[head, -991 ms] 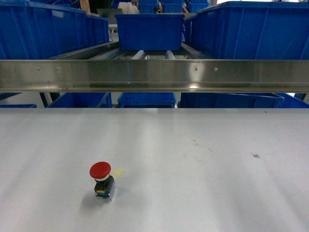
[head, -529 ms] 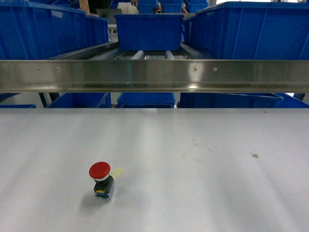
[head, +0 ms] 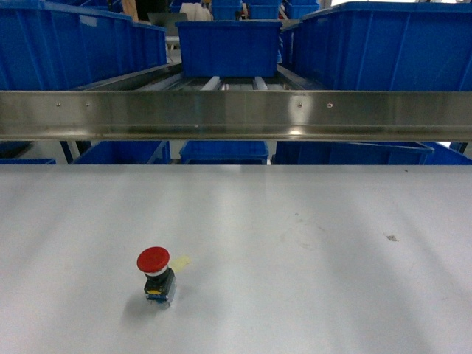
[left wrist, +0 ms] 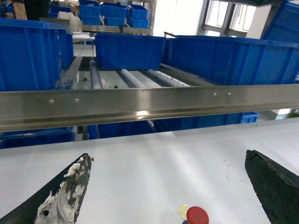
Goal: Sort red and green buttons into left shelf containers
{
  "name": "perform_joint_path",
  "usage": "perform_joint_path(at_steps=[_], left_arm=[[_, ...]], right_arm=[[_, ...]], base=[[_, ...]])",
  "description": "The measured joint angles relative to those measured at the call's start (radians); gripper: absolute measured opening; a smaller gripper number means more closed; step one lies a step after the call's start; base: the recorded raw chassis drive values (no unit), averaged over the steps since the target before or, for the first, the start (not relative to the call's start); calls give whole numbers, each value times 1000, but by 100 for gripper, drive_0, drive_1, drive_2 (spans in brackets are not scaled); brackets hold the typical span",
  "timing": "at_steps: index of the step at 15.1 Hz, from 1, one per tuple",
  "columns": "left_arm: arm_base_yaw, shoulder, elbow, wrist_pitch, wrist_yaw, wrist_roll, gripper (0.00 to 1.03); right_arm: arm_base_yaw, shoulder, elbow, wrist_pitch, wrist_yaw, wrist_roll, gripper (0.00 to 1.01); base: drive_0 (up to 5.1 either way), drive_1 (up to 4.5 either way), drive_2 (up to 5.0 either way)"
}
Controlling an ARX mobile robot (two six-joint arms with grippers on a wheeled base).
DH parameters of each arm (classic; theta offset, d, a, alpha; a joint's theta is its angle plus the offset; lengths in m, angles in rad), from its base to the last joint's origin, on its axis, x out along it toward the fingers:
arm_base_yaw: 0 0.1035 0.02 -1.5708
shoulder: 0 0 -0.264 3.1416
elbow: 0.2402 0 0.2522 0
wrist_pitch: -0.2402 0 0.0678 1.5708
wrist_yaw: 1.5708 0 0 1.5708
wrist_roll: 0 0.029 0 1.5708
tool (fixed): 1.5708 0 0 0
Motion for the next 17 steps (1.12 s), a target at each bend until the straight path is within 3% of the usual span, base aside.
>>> perform_joint_path(at_steps=[4,7,8,9,10,13,17], left_arm=[[-203,234,106,131,-36,-36,98],[-242,364,162,187,-46,-60,98],[-242,396,179,143,-94,-49,98],[-242,400,179,142,-100,-46,98],[-242,392,179,148,-99,-34,98],[-243,393,179,148,-98,-30,98],[-243,393,179,147,-99,-30,98]], right_arm=[[-261,363,158,140,-79,-37,98],[-381,569,264,164,-106,-39,98],[-397,605,280,135,-111,-44,98],[-397,612,279,124,-110,-47,98],[-396,607,280,134,-111,-52,98],[-383,733,326,198,-49,-72,98],[-384,861,401,199,-21,-74,98]], base=[[0,0,0],[0,0,0],[0,0,0],[0,0,0],[0,0,0],[0,0,0],[0,0,0]])
